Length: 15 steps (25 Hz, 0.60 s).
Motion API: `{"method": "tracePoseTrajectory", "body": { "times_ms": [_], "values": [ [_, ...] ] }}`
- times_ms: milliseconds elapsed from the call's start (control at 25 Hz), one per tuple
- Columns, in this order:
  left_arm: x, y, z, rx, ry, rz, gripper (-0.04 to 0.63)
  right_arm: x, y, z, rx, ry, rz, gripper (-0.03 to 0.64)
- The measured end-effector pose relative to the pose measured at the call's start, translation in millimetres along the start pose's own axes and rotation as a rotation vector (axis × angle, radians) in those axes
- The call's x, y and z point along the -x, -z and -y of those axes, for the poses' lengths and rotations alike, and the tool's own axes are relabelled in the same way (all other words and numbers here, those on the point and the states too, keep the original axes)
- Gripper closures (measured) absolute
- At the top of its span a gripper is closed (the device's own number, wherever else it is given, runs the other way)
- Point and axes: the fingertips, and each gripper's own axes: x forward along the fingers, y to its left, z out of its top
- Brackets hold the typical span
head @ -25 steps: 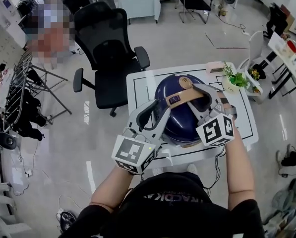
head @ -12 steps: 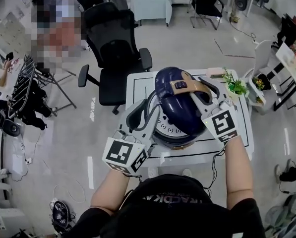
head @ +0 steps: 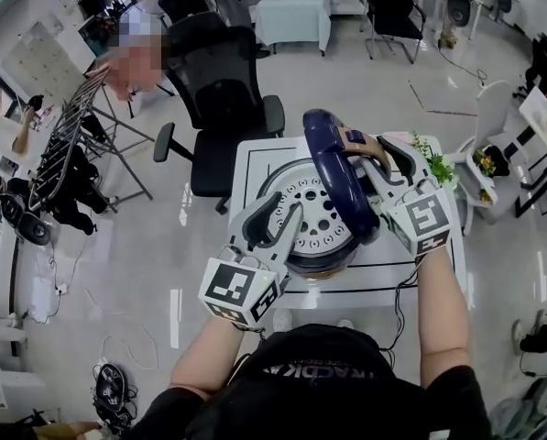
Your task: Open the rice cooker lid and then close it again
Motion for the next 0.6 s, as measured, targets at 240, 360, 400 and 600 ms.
{"method": "tracePoseTrajectory", "body": {
  "times_ms": [240, 360, 400, 600],
  "values": [
    [-9.6, 5.6, 21.8, -0.010, -0.013, -0.016, 0.459, 15.7, 11.5, 30.0, -0.085, 0.011, 0.023, 0.469],
    [-15.1, 8.2, 29.9, -0.009, -0.022, -0.019, 0.459, 20.7, 19.3, 39.8, -0.100, 0.006, 0.021, 0.477],
    [-17.4, 8.7, 33.2, -0.009, -0.024, -0.019, 0.459, 22.4, 20.9, 42.1, -0.104, 0.002, 0.021, 0.479],
    [-27.0, 13.7, 51.4, 0.002, -0.040, -0.022, 0.459, 31.3, 25.9, 50.6, -0.124, -0.028, 0.033, 0.480]
  ]
}}
